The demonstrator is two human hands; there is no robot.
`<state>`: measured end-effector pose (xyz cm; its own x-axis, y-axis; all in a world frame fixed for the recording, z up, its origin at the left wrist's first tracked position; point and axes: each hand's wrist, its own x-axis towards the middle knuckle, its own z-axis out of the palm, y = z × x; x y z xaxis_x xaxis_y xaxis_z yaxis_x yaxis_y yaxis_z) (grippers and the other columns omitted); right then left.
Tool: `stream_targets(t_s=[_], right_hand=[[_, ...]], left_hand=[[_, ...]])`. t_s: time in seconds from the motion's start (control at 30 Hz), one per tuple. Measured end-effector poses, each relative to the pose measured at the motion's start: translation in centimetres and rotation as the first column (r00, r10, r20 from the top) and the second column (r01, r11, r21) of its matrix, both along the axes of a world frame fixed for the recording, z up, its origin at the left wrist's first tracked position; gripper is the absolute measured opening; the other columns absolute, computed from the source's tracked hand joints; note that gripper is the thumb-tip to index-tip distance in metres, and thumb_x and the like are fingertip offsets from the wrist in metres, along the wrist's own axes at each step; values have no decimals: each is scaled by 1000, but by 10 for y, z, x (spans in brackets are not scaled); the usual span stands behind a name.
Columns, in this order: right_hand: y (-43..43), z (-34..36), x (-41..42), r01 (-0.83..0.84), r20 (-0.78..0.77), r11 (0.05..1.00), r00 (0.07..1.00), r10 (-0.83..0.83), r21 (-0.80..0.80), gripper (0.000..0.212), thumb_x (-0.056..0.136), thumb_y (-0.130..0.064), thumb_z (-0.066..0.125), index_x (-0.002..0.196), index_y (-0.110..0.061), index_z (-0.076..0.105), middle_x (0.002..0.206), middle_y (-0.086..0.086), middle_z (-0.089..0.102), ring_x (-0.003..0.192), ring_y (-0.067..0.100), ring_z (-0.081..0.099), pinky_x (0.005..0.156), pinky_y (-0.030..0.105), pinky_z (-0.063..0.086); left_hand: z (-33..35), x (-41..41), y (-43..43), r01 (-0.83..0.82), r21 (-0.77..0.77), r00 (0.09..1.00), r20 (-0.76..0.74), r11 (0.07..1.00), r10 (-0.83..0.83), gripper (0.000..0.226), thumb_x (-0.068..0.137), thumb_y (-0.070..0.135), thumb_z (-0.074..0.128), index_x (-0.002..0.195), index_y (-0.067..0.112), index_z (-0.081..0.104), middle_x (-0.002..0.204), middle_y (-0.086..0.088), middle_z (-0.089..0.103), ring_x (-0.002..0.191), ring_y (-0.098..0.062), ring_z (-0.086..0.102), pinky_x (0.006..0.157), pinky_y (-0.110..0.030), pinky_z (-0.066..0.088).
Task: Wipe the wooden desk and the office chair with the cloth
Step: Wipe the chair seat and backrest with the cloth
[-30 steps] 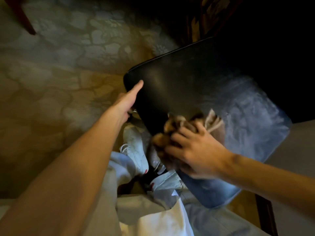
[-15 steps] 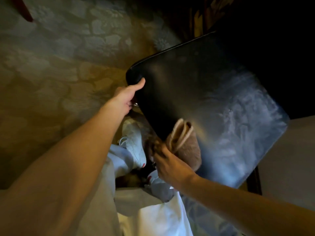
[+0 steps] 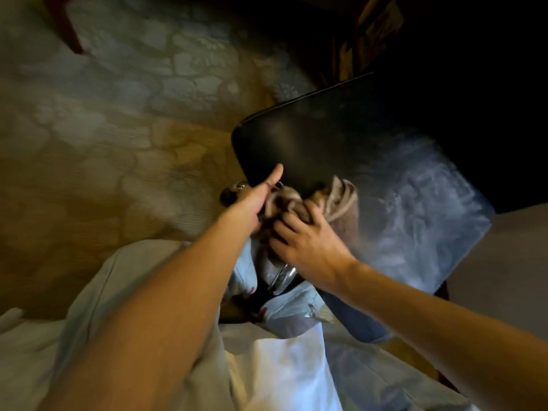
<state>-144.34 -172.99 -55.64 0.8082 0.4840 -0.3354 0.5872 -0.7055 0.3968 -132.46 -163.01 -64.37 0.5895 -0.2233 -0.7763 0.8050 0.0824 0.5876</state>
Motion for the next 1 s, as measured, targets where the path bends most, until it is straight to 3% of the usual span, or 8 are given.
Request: stream_targets(t_s=[0.1, 0.27, 0.4, 0.5, 0.63, 0.73, 0.87, 1.0], right_hand=[[16, -15, 26, 35, -69, 988, 997, -46, -148, 51, 93, -36, 64, 143, -26, 55, 152, 8, 45, 148, 39, 27, 119, 69, 14], [-49, -23, -64, -203, -169, 969, 969, 179, -140, 37, 75, -25, 76, 112, -21, 77, 119, 2, 70, 127, 34, 45, 111, 61, 34], [-106, -12, -157, -316, -403, 877, 901, 158, -362, 52, 65, -26, 89, 116, -23, 77, 134, 10, 63, 131, 42, 42, 114, 67, 31], [-125, 4, -183, -179, -313, 928, 947, 72, -326, 50, 66, -28, 90, 113, -17, 77, 133, 14, 63, 128, 43, 44, 108, 66, 40], [-107, 13, -167, -35, -49, 999, 998, 35, 17, 21, 85, -25, 74, 106, -22, 71, 118, 6, 66, 115, 34, 58, 100, 60, 45], [-69, 1, -127, 8, 11, 999, 1000, -8, 47, 27, 89, -24, 68, 116, -26, 71, 127, 3, 64, 123, 32, 55, 104, 60, 39], [-42, -29, -112, -157, -331, 929, 943, 39, -336, 34, 78, -32, 82, 112, -33, 78, 135, -1, 63, 137, 34, 42, 118, 62, 25], [-73, -11, -131, -294, -471, 893, 876, 108, -341, 32, 80, -27, 81, 112, -30, 78, 135, -3, 62, 135, 29, 47, 119, 59, 29]], left_hand=[[-1, 4, 1, -25, 106, 1000, -5, 994, 25, 108, 39, 83, 81, 121, 14, 68, 112, -9, 73, 98, -31, 72, 91, -43, 59], [-8, 16, 1, -52, 115, 993, 114, 992, 38, 75, 68, 57, 89, 124, 15, 64, 116, 0, 72, 99, -21, 71, 84, -32, 58], [-7, 14, -1, -63, 119, 994, 101, 991, 51, 86, 67, 55, 91, 137, 17, 58, 130, -1, 67, 117, -26, 65, 102, -40, 51], [-3, 9, -3, -84, 122, 992, 104, 989, 72, 85, 73, 54, 87, 142, 18, 53, 134, 0, 64, 122, -25, 61, 104, -40, 46], [3, 0, -3, -123, 91, 986, 124, 988, 111, 85, 74, 62, 83, 141, 22, 51, 135, 4, 63, 121, -22, 61, 109, -41, 45], [11, -11, -6, -73, 85, 995, 73, 994, 67, 107, 57, 75, 84, 144, 22, 50, 137, 1, 62, 120, -25, 61, 105, -39, 48], [5, -25, -11, -29, 147, 986, 164, 989, 5, 76, 83, 50, 81, 143, 15, 50, 136, -3, 61, 123, -24, 59, 96, -29, 44], [3, -15, -4, -74, 172, 967, 255, 982, 28, 59, 86, 37, 82, 133, 11, 58, 128, -5, 68, 115, -24, 67, 105, -41, 53]])
